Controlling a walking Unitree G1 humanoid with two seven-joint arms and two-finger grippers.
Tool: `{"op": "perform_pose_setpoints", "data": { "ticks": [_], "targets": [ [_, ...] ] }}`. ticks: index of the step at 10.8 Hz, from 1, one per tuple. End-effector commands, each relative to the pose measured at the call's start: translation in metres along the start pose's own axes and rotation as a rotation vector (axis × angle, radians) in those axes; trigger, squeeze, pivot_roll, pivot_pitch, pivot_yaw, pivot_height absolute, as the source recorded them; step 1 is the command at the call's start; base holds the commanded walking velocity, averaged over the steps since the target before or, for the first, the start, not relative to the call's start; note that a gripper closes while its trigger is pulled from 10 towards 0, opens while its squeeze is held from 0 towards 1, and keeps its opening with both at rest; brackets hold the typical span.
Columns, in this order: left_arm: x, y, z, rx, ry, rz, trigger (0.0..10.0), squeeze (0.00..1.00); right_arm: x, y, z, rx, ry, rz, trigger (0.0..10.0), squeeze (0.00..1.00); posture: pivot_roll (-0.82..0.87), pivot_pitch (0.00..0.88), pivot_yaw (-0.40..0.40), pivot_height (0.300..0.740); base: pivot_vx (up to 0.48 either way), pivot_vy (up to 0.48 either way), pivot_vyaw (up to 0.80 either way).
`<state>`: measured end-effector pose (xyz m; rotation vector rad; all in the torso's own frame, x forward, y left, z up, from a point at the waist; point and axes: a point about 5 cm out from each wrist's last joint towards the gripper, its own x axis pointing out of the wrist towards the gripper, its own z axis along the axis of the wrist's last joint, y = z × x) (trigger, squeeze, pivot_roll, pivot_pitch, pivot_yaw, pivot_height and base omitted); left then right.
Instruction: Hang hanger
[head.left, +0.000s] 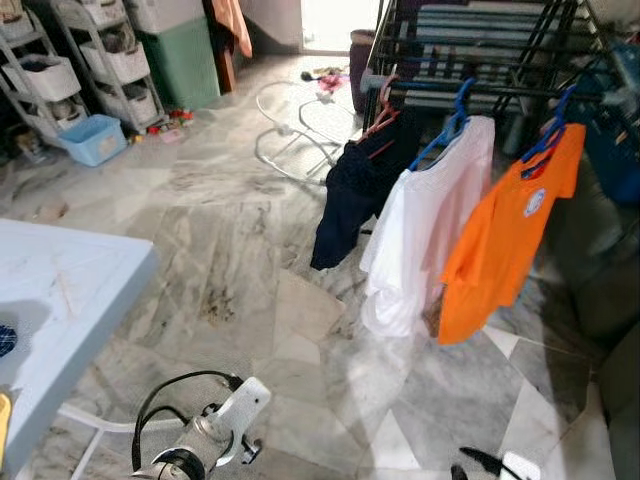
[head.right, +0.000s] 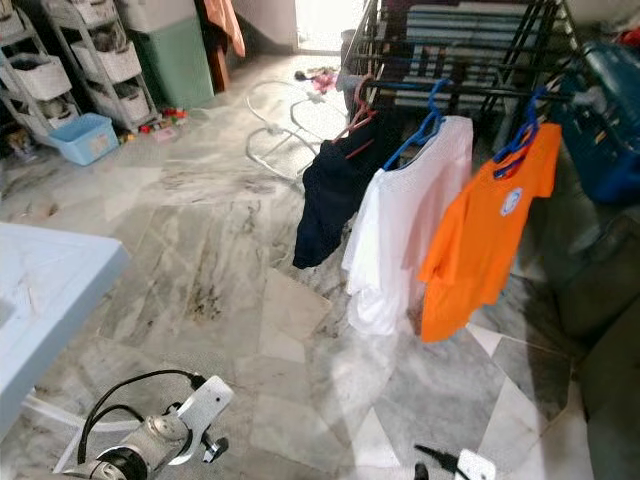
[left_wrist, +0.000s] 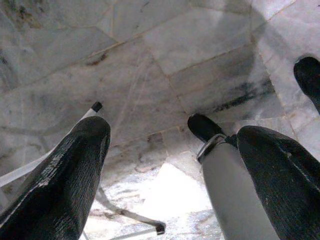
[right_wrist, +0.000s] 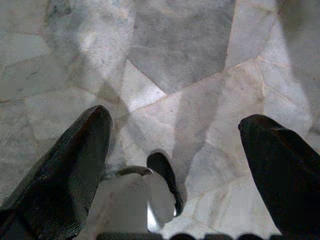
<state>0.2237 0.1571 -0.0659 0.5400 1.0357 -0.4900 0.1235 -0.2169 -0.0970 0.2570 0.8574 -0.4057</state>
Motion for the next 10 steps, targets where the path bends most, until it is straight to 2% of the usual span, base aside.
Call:
{"op": "perform_pose_setpoints", "data": {
  "ticks": [1,4,9,10],
  "targets": [
    [0.0001,-0.0007,-0.0003,-0.001,0.001,0.0,10.0,0.0,-0.0013,-0.0007,-0.0039,-0.002,0.014,-0.002,10.0,0.0,-0.2,0.0,0.027,0.74,0.0,-0.48,0.0],
    [-0.0001,0.0003,-0.0018,-0.013,0.002,0.004,10.0,0.0,-0.0018,0.0008,-0.0056,-0.012,0.018,0.0,10.0,0.0,-0.19,0.0,0.021,0.74,0.0,-0.347,0.0],
    [-0.0008,0.0058,-0.0061,-0.071,0.006,0.069,10.0,0.0,-0.0001,0.0065,-0.0024,-0.032,0.014,0.03,10.0,0.0,-0.16,0.0,0.003,0.74,0.0,0.0,0.0],
    [-0.0012,0.0086,-0.0076,-0.135,0.0,0.121,10.0,0.0,0.0014,0.0081,0.0013,-0.036,0.009,0.049,10.0,0.0,-0.14,0.0,-0.008,0.74,0.0,0.0,0.0]
  ]
}}
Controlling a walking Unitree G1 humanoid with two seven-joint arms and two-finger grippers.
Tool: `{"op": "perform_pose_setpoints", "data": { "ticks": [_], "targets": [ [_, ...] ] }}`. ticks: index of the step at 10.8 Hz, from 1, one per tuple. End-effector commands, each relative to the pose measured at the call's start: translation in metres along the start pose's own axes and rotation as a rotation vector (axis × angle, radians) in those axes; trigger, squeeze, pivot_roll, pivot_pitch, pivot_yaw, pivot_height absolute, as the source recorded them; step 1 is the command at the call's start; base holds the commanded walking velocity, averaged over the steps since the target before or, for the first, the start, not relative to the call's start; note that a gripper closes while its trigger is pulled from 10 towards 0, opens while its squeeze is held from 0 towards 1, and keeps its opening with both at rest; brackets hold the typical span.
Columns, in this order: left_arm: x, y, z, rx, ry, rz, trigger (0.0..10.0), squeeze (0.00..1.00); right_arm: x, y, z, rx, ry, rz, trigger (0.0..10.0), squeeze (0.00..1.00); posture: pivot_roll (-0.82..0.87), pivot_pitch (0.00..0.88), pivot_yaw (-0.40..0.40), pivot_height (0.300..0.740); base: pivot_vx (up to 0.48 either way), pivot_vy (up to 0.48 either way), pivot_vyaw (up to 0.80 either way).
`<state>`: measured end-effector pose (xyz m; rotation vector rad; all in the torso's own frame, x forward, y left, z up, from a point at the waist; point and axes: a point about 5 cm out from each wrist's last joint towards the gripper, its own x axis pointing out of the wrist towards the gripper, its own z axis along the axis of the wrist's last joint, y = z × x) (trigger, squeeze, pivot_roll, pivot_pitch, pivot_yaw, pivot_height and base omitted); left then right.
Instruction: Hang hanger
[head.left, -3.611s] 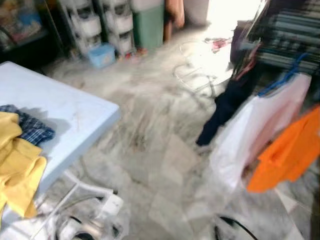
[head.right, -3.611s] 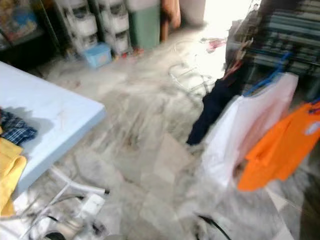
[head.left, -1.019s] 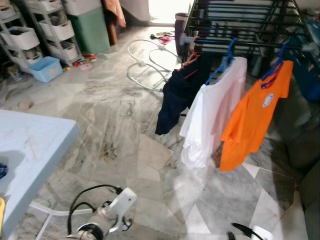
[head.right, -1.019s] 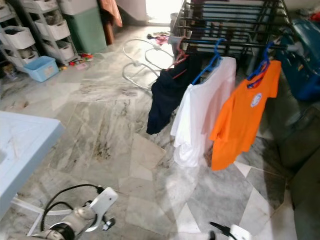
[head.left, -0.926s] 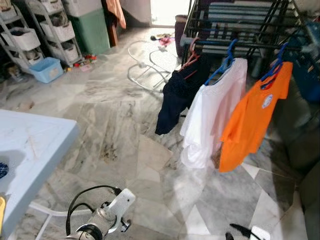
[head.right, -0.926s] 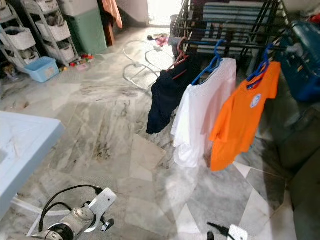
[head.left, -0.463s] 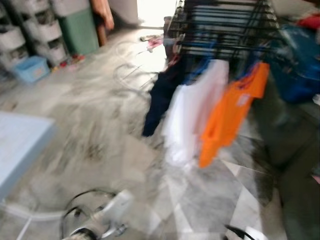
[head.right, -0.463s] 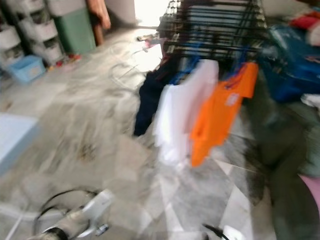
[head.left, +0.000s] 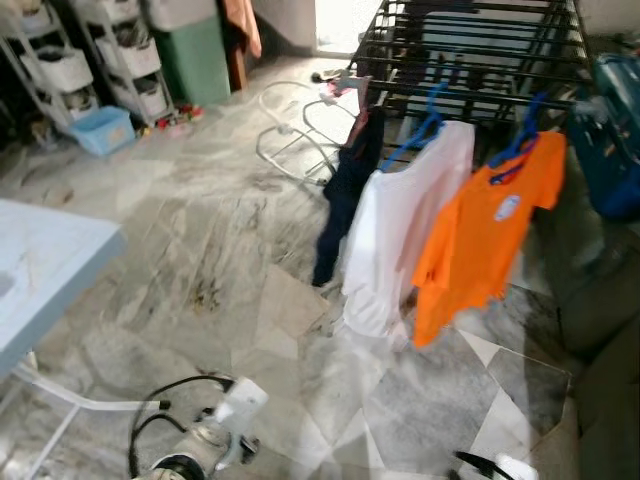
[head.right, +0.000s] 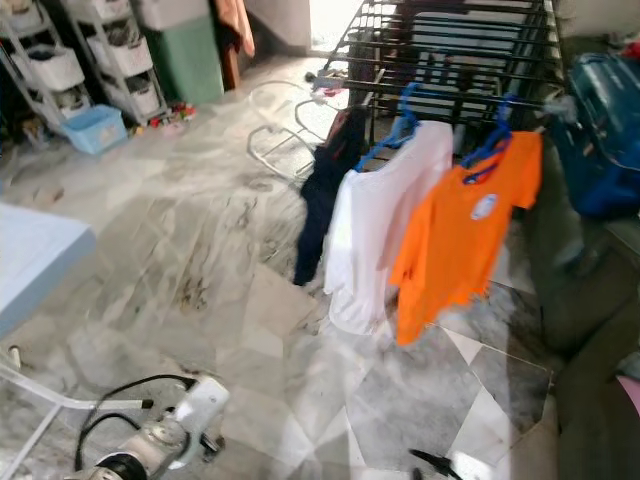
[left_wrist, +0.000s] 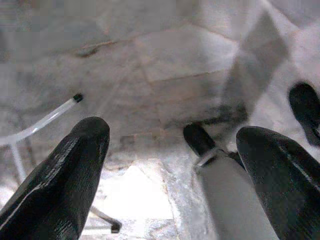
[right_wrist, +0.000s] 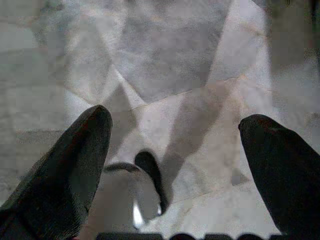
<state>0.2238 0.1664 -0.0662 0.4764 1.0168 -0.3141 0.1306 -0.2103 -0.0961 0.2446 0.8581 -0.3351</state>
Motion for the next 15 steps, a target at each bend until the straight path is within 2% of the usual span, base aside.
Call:
{"op": "perform_pose_setpoints", "data": {
  "ticks": [1,3,4,6,7,9,10,12,15],
  "targets": [
    [0.0,0.004,-0.002,-0.033,0.003,0.037,10.0,0.0,0.002,0.002,0.006,-0.011,-0.009,0.019,10.0,0.0,-0.11,0.0,-0.025,0.74,0.0,0.0,0.0],
    [-0.001,0.007,-0.003,-0.059,-0.001,0.075,10.0,0.0,0.01,0.014,0.025,-0.069,-0.031,0.074,10.0,0.0,-0.05,0.0,-0.057,0.74,0.0,0.0,0.0],
    [-0.001,0.008,-0.004,-0.147,-0.006,0.084,10.0,0.0,0.014,0.028,0.038,-0.067,-0.062,0.13,10.0,0.0,0.0,0.0,-0.075,0.74,0.0,0.0,0.0],
    [-0.001,0.01,-0.004,-0.233,-0.019,0.088,10.0,0.0,0.019,0.044,0.061,0.001,-0.123,0.193,10.0,0.0,0.03,0.0,-0.077,0.74,0.0,0.0,0.0],
    [-0.001,0.011,-0.006,-0.267,-0.008,0.094,10.0,0.0,0.019,0.051,0.065,0.002,-0.125,0.219,10.0,0.0,0.03,0.0,-0.074,0.74,0.0,0.0,0.0],
    [-0.001,0.013,-0.008,-0.307,0.002,0.107,10.0,0.0,0.018,0.059,0.057,0.032,-0.096,0.237,10.0,0.0,0.03,0.0,-0.066,0.74,0.0,0.0,0.0],
    [-0.002,0.014,-0.008,-0.276,0.013,0.102,10.0,0.0,0.016,0.06,0.041,0.078,-0.036,0.232,10.0,0.0,0.03,0.0,-0.057,0.74,0.0,0.0,0.0],
    [-0.002,0.016,-0.008,-0.29,0.009,0.115,10.0,0.0,0.011,0.06,0.019,0.074,0.044,0.248,10.0,0.0,0.01,0.0,-0.04,0.74,0.0,0.0,0.0],
    [-0.002,0.016,-0.009,-0.302,0.028,0.102,10.0,0.0,0.01,0.058,0.016,0.074,0.051,0.241,10.0,0.0,-0.01,0.0,-0.031,0.74,0.0,0.0,0.0]
  ]
}}
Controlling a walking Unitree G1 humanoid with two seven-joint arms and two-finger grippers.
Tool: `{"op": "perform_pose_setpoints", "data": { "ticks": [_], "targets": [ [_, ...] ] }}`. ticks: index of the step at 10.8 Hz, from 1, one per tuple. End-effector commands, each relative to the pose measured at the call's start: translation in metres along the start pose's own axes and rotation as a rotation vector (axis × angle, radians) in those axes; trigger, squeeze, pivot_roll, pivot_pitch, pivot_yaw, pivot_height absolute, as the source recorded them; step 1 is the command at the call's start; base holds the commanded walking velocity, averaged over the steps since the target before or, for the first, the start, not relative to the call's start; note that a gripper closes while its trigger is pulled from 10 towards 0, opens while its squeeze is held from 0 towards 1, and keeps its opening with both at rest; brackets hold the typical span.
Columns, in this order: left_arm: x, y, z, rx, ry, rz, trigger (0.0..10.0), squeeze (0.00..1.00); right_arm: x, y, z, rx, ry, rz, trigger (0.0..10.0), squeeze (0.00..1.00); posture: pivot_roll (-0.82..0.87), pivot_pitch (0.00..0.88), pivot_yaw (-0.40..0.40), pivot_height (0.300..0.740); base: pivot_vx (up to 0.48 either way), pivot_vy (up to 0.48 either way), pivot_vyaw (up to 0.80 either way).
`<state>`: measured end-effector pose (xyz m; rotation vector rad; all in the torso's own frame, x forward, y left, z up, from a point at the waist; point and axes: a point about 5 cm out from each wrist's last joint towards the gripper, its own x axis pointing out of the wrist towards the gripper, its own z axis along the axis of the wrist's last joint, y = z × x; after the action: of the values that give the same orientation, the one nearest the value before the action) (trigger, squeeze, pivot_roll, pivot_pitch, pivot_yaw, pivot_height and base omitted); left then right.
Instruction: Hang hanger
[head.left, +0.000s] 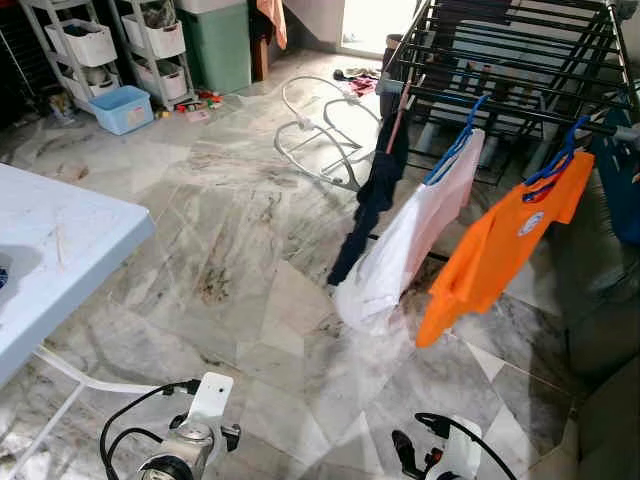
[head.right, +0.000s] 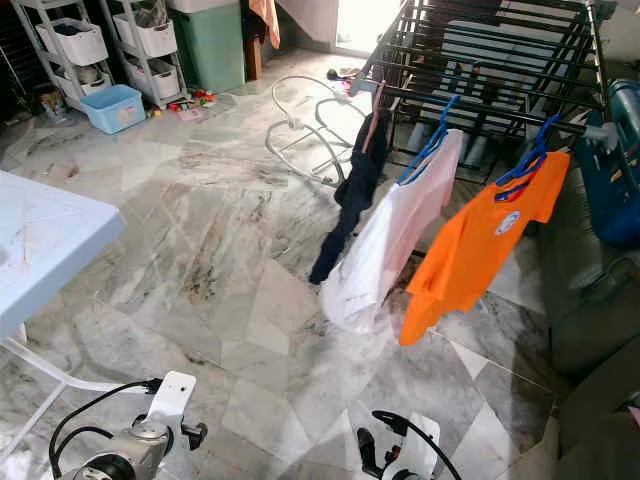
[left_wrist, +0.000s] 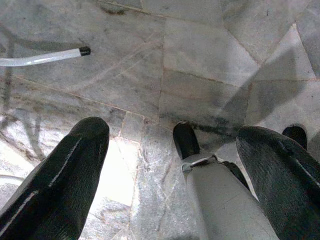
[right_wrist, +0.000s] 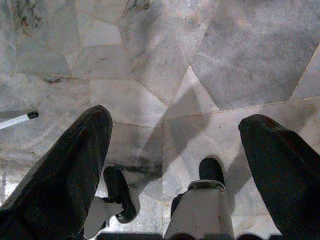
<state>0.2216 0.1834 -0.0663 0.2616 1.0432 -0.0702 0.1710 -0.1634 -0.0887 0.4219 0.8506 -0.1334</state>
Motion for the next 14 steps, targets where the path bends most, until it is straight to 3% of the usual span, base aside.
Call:
{"op": "perform_pose_setpoints", "data": {
  "ticks": [1,7,12,14],
  "targets": [
    [-0.0001,0.0012,0.0017,-0.008,0.002,0.003,10.0,0.0,-0.0006,-0.0019,-0.0011,-0.01,0.011,-0.001,10.0,0.0,-0.01,0.0,-0.032,0.74,0.0,0.0,0.0],
    [-0.0001,0.0009,0.0013,0.037,0.003,0.004,10.0,0.0,-0.0036,-0.0105,-0.0069,0.008,0.037,-0.03,10.0,0.0,-0.01,0.0,-0.023,0.74,0.0,0.0,0.0],
    [-0.0002,0.0023,0.0046,0.129,-0.003,-0.007,10.0,0.0,-0.0027,-0.0072,-0.0069,0.074,0.019,-0.048,10.0,0.0,-0.06,0.0,0.055,0.74,0.0,0.0,0.0],
    [-0.0001,0.0006,0.0047,0.123,-0.007,-0.012,10.0,0.0,-0.0041,-0.0105,-0.0089,0.059,0.023,-0.056,10.0,0.0,-0.07,0.0,0.051,0.74,0.0,0.0,0.0]
  ]
}}
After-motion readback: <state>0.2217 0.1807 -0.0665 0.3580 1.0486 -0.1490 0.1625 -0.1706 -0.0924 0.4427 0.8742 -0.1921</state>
